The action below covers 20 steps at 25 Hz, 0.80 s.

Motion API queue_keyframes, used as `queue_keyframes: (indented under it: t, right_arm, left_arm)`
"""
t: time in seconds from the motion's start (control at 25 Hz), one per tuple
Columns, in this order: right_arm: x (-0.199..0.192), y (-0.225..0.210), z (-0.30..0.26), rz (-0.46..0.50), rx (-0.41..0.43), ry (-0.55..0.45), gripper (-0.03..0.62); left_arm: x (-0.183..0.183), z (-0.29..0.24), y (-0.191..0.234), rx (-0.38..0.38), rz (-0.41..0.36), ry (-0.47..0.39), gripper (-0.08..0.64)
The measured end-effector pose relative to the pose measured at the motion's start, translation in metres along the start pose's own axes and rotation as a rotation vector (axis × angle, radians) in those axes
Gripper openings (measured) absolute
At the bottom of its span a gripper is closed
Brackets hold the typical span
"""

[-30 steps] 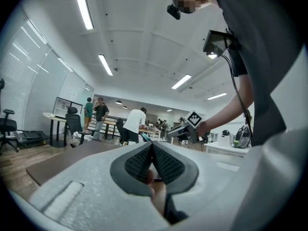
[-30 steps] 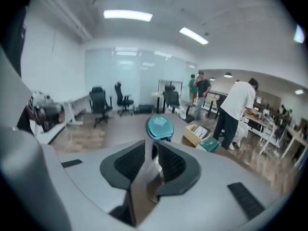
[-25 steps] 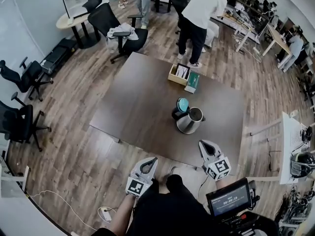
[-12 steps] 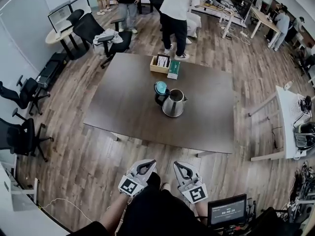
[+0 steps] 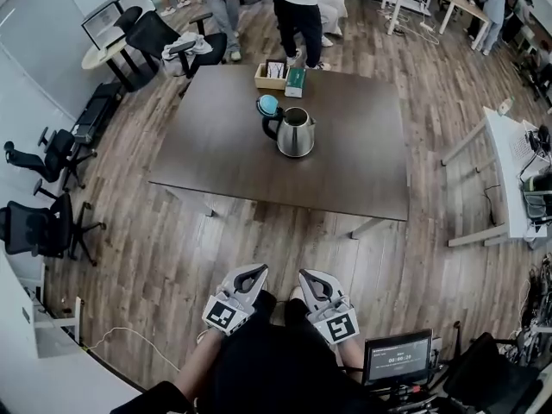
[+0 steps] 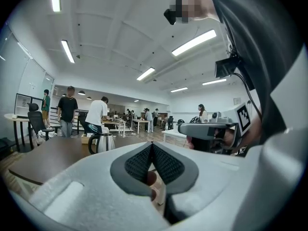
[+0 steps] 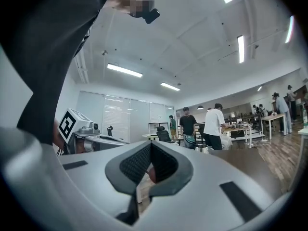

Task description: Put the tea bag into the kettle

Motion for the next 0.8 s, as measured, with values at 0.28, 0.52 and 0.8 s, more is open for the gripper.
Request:
queue_keyframes:
  t: [0.28,0.52,0.8]
  right_arm:
    - [0.003,0.015,0.011,0.047,-0.032,0.017,0.003]
    - [-0.001,0.051,-0.010,0.075,-0.042,0.026,0.003]
    - [-0.004,0.106,-0.036,0.096,-0.046,0.025,0.003]
  left_arm:
    - [0.010,0.015,-0.008,-0.014,0.001,-0.066,0.000]
    - [0.001,0.055,0.005,-0.026,-0.007,-0.096,0.000]
    - [-0.003,0.105,0.027,-0.058,-0.007,-0.110,0.000]
Point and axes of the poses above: the fingertips, and each gripper's own axes: z backward along the fingers, y to its left, x out of its top, the point moved 3 cm from there along z, backward along the fingers, and after that the axes turned 9 degrees about -z, right-handed, at the moved point
